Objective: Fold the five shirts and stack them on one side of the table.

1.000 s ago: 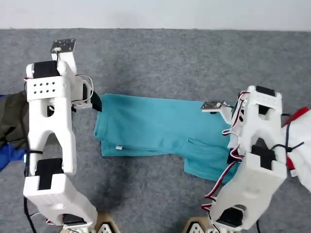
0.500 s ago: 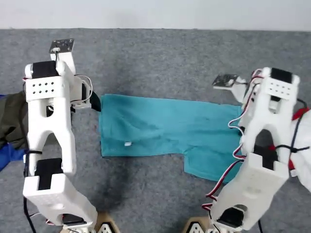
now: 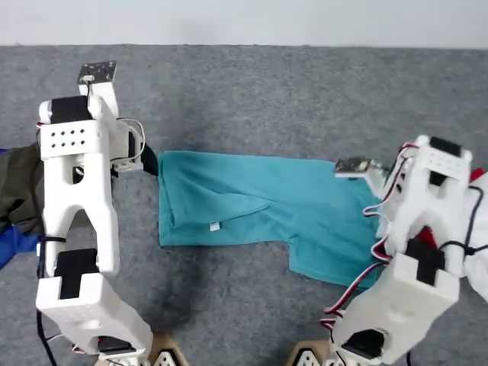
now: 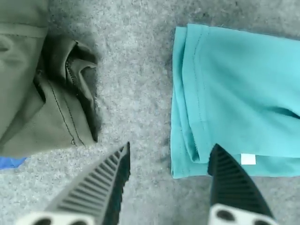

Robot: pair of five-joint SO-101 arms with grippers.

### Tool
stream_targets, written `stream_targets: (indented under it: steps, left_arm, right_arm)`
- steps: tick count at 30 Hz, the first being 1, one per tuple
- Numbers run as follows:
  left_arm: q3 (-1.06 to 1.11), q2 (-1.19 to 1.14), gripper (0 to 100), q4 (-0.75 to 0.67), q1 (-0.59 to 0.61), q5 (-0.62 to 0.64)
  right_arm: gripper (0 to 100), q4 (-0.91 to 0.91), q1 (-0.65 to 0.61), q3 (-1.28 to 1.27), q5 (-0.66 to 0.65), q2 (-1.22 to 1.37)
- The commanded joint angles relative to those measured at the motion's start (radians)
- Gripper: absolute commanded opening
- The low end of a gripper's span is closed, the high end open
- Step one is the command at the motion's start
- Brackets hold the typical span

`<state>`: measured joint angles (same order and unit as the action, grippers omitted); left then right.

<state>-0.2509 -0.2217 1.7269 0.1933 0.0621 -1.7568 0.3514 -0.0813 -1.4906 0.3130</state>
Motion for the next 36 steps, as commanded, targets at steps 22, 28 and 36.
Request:
stream_targets:
  steps: [22, 28, 36]
  left_arm:
    - [0.387, -0.035, 27, -0.155, -0.227, -0.005]
    - [0.302, -0.232, 25, -0.167, -0.226, -0.002]
    - [0.065, -0.376, 1, -0.041, -0.227, -0.011]
  right_arm:
    - [23.3, -0.041, 0.03, 0.038, -0.012, -0.059]
    - [23.4, -0.039, -0.035, 0.101, 0.037, -0.068]
    - [23.4, -0.031, -0.153, 0.104, 0.121, -0.027]
